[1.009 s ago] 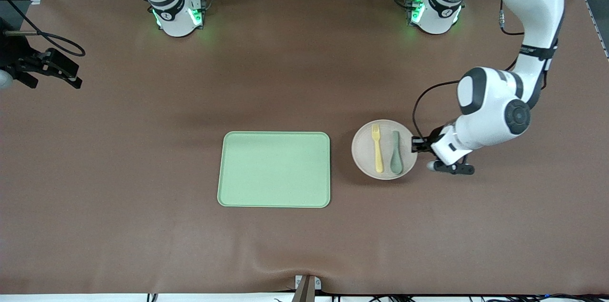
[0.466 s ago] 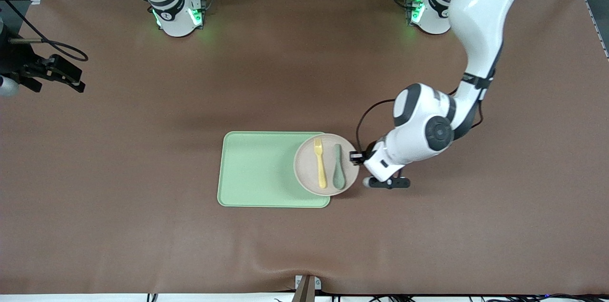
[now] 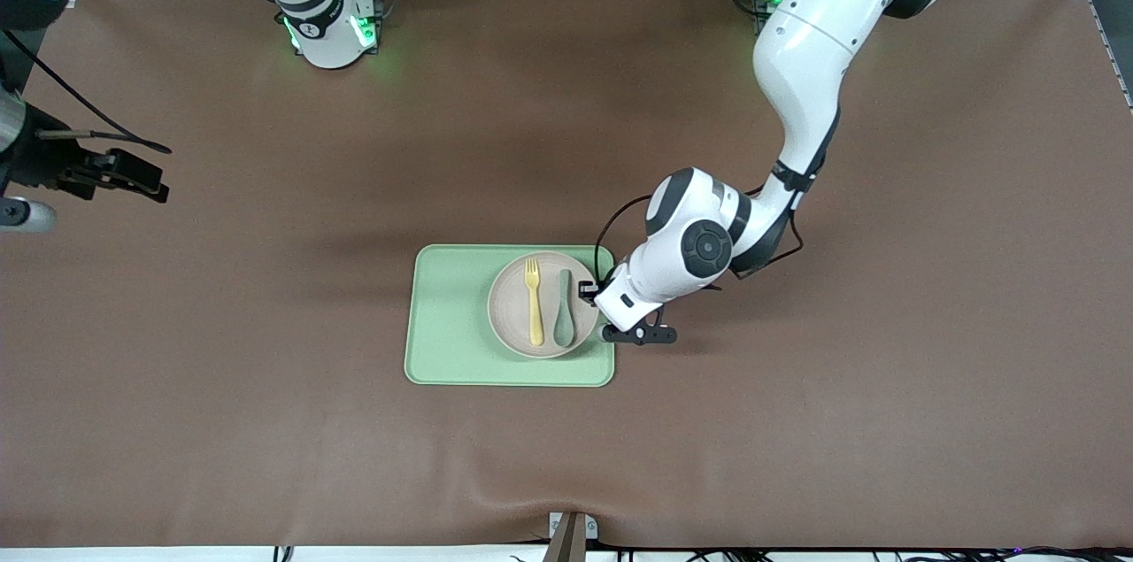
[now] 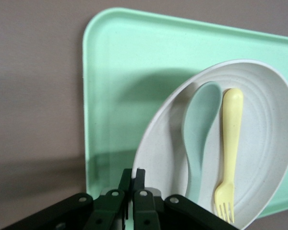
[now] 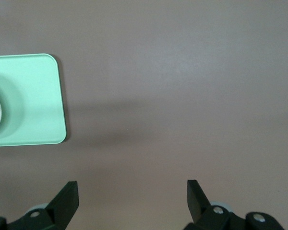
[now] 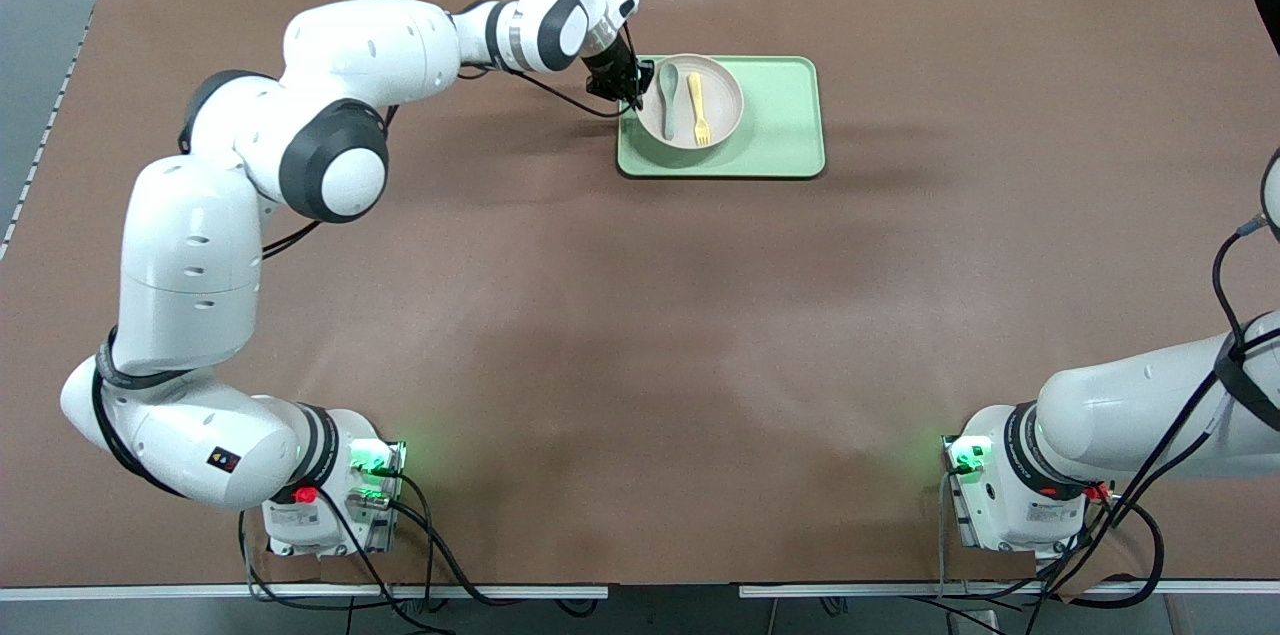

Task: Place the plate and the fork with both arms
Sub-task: 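Release the plate and raise the left gripper while the right gripper approaches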

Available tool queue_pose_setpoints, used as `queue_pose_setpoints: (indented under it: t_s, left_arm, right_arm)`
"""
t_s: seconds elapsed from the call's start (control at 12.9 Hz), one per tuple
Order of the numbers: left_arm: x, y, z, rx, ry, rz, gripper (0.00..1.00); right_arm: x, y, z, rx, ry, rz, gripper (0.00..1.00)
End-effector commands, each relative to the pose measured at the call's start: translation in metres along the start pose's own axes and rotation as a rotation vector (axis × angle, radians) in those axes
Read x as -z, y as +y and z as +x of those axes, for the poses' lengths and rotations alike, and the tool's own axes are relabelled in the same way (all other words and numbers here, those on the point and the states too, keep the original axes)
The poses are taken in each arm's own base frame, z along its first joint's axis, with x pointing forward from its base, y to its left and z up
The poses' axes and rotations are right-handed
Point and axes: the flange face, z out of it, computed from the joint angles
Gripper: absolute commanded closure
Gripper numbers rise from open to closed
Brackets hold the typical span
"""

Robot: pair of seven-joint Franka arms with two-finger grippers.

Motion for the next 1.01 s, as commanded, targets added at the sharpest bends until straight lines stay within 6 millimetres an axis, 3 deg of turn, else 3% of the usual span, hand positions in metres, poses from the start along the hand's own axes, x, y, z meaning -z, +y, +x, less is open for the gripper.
queue_pose_setpoints:
  t_s: [0.0,0.31,0.39,0.47,0.62,0.7,0.85,0.93]
  left_arm:
    - [-0.011,0.007,0.007,0.007,0.014,-0.019,1.0]
    - [-0.03,0.009,0.002,0.024,0.02,-0.024,1.0]
    - [-0.031,0.009,0.001,0.035,0.02,-0.024,0.42]
    - [-0.028,0.01,0.002,0.038,0.024,-0.027,0.0]
    - [-0.014,0.015,0.004,0.057,0.037,-0.032,0.0]
    - [0.008,0.023,0.007,0.058,0.057,-0.038,0.0]
    - [0.069,0.028,0.016,0.056,0.065,-0.037,0.0]
    - [0.11,0.021,0.025,0.066,0.071,-0.026,0.0]
  right_arm:
    - [-0.021,0.002,0.016,0.004,-0.037,0.023,0.0]
    - [-0.055,-0.018,0.035,0.029,-0.085,0.062,0.0]
    - [-0.059,-0.031,0.042,0.041,-0.085,0.061,0.0]
    - [-0.066,-0.041,0.049,0.049,-0.092,0.062,0.0]
    - [-0.078,-0.063,0.057,0.087,-0.098,0.057,0.0]
    - [-0.079,-0.081,0.063,0.115,-0.079,0.056,0.0]
    - [-0.091,-0.125,0.069,0.182,-0.038,0.04,0.0]
    - [-0.099,-0.14,0.073,0.201,-0.014,0.043,0.0]
